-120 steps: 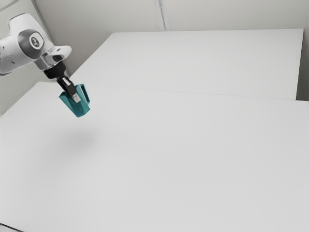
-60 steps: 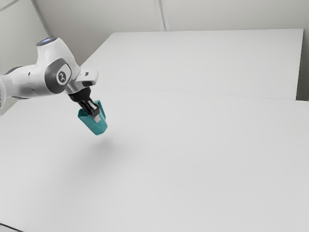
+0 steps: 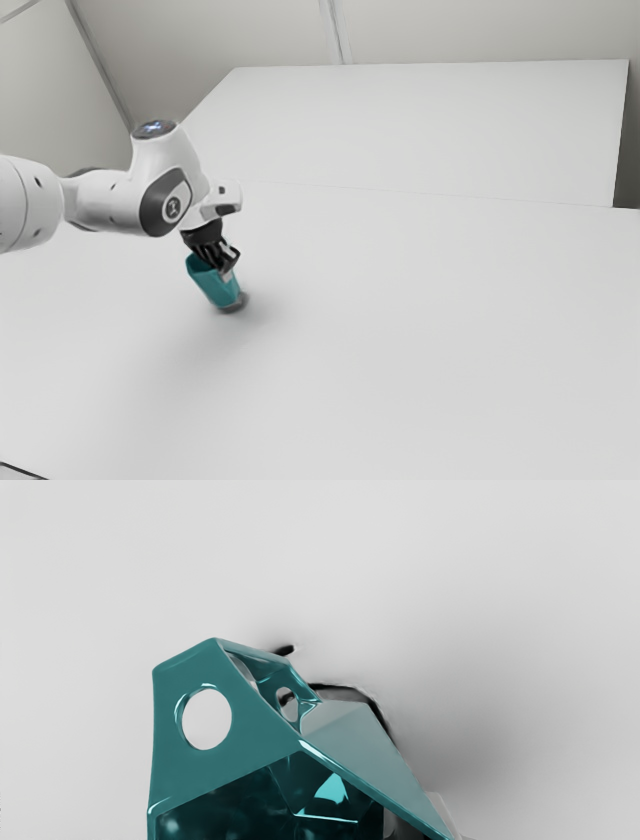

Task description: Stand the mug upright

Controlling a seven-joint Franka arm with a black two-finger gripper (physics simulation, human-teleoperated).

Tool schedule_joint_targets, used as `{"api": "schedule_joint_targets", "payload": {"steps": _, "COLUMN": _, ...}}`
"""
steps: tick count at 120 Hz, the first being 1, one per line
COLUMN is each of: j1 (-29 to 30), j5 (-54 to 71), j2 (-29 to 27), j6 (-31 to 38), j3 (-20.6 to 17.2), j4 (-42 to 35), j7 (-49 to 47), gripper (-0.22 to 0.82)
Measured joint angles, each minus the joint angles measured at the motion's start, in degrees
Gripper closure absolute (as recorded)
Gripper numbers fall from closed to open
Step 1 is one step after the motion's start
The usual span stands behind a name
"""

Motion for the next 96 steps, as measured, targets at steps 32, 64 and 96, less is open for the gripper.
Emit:
{"api": "schedule_joint_targets", "payload": {"steps": 32, "j1": 0.30, "j5": 0.04, "j2": 1.39, "j6": 2.05, "j3": -1.37, "j4": 0.09, "j7": -4.68, "gripper": 0.53}}
{"api": "schedule_joint_targets", "payload": {"steps": 64, "j1": 0.41, "j5": -0.09, "j2": -1.81, "j6": 1.71, "j3": -1.49, "j4": 0.10, "j7": -7.17, "gripper": 0.15}}
{"api": "schedule_joint_targets", "payload": {"steps": 96, "j1": -0.44, "j5": -0.64, "j2": -2.63, "j6": -9.36, "j3": -1.79, "j4": 13.21, "j7": -8.40, "gripper": 0.04}}
